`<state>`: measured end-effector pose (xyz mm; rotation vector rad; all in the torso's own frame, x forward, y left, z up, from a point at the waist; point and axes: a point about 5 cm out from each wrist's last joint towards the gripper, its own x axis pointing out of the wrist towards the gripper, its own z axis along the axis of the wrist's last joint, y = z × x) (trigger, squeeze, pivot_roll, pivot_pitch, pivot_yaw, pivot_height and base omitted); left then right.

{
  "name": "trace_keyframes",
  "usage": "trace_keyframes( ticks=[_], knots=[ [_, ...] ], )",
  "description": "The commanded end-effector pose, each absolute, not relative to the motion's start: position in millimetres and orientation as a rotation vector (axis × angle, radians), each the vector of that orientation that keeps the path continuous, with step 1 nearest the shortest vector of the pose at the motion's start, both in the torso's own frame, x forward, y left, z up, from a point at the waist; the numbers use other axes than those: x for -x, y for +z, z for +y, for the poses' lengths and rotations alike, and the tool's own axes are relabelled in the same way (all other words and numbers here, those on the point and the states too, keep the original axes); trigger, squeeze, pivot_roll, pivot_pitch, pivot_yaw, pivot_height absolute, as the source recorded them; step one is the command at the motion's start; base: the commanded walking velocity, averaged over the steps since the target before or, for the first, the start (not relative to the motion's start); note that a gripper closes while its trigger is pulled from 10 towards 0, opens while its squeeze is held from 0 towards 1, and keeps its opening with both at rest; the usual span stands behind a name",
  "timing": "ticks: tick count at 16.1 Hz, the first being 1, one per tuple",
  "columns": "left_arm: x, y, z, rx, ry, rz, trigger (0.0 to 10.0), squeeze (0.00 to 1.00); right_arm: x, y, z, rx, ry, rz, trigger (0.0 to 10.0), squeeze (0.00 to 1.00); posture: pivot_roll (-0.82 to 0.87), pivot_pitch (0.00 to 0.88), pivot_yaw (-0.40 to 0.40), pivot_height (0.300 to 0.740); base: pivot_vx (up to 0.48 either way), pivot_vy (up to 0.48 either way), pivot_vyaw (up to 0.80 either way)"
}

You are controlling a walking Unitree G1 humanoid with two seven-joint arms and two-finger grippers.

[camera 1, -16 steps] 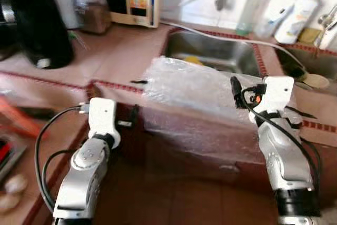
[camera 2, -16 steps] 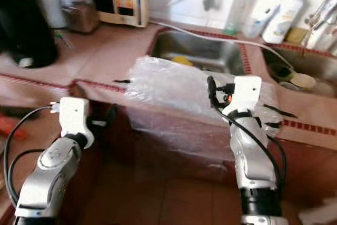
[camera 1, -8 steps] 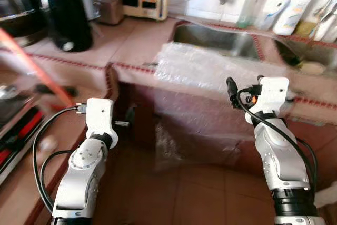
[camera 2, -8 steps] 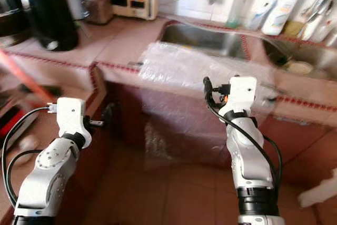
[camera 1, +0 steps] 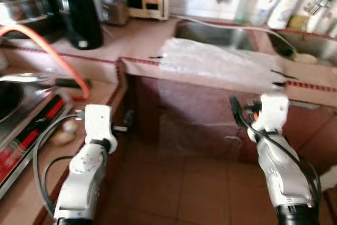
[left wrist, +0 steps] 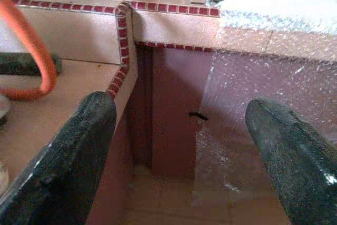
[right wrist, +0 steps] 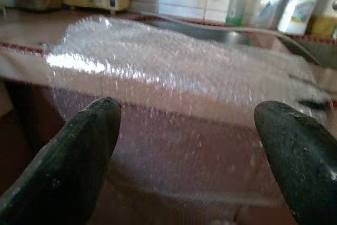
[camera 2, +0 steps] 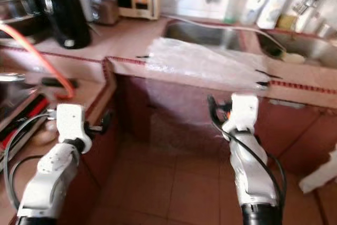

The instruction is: Kitchen organization

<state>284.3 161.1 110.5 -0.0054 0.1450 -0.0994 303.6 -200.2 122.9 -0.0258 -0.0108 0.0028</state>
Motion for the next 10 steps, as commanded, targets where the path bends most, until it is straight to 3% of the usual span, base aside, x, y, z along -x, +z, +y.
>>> trace_keyframes(
  ticks=[1,6,10],
  knots=[
    [-287.5,111.5,168.0,0.01,-0.063,0.14,10.0,0.0,-302.4,124.5,-201.8,0.006,-0.011,-0.008,10.0,0.0,-0.01,0.044,-0.032,0.74,0.0,0.0,0.0],
    [-288.5,112.6,169.2,-0.002,-0.066,0.123,10.0,0.0,-283.3,130.3,-208.2,0.047,-0.032,0.0,10.0,0.0,-0.04,0.062,-0.019,0.74,0.0,0.0,0.0],
    [-287.6,112.1,153.0,0.03,-0.13,0.122,10.0,0.0,-284.4,122.3,-188.5,-0.017,0.027,0.039,10.0,0.0,-0.03,0.066,-0.025,0.74,0.0,0.0,0.0]
  ],
)
